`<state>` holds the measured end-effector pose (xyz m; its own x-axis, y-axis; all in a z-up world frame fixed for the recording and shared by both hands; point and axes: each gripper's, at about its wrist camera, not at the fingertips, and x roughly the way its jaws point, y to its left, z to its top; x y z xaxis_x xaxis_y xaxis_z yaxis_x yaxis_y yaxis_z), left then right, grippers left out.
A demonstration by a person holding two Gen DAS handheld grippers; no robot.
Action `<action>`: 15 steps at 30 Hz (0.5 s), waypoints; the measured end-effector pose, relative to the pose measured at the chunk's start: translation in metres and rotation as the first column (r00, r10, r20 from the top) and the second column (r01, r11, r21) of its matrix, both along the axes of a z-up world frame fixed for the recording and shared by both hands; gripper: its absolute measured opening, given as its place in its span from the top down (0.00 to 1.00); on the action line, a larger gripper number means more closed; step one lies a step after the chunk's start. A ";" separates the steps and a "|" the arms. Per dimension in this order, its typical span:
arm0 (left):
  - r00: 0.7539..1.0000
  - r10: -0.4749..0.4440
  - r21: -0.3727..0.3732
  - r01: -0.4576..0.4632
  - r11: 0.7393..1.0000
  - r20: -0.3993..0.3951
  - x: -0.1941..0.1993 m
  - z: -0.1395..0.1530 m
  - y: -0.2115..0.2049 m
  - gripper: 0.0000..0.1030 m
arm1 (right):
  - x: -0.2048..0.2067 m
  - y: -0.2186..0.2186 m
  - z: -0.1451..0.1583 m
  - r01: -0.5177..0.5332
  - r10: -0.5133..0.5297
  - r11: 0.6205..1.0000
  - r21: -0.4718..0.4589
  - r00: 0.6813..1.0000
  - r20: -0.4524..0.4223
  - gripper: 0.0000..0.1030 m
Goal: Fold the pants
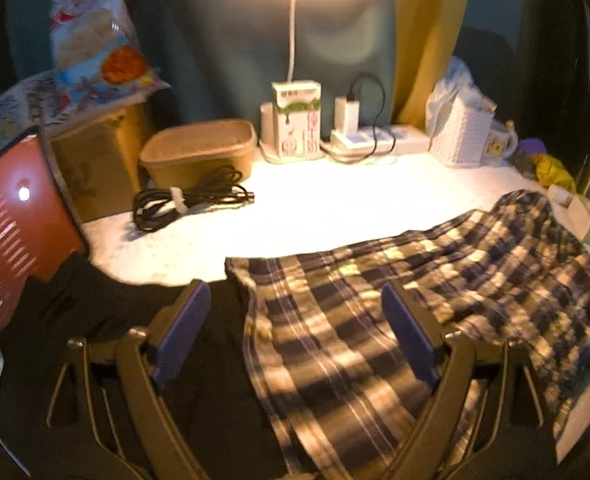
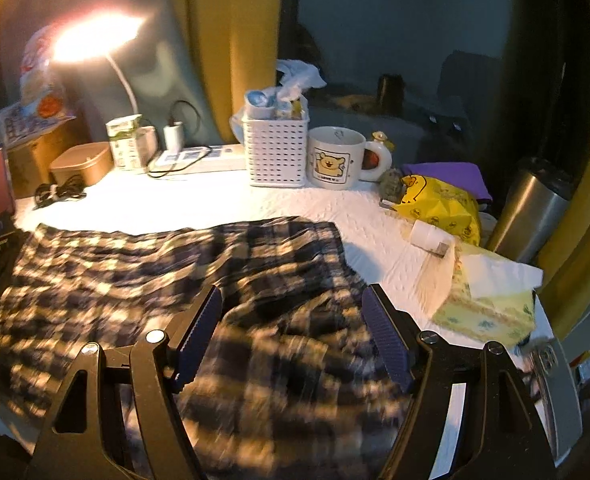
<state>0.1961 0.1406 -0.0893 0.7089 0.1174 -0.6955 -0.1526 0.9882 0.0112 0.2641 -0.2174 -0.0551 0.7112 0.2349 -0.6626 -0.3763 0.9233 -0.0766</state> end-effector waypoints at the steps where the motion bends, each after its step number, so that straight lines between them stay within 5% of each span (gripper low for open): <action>1: 1.000 -0.003 0.002 0.003 1.000 -0.021 0.011 -0.005 0.003 0.14 | 0.008 0.001 -0.001 0.002 -0.002 1.000 -0.001 1.000 -0.007 0.26; 10: 0.974 -0.081 0.029 0.089 0.996 -0.214 0.080 -0.047 0.007 0.14 | 0.091 -0.001 -0.011 0.004 0.000 0.999 0.038 0.994 -0.106 0.26; 15: 0.962 -0.140 0.013 0.147 0.989 -0.235 0.091 -0.060 -0.006 0.14 | 0.132 0.004 -0.034 0.018 -0.014 1.000 0.020 0.982 -0.190 0.26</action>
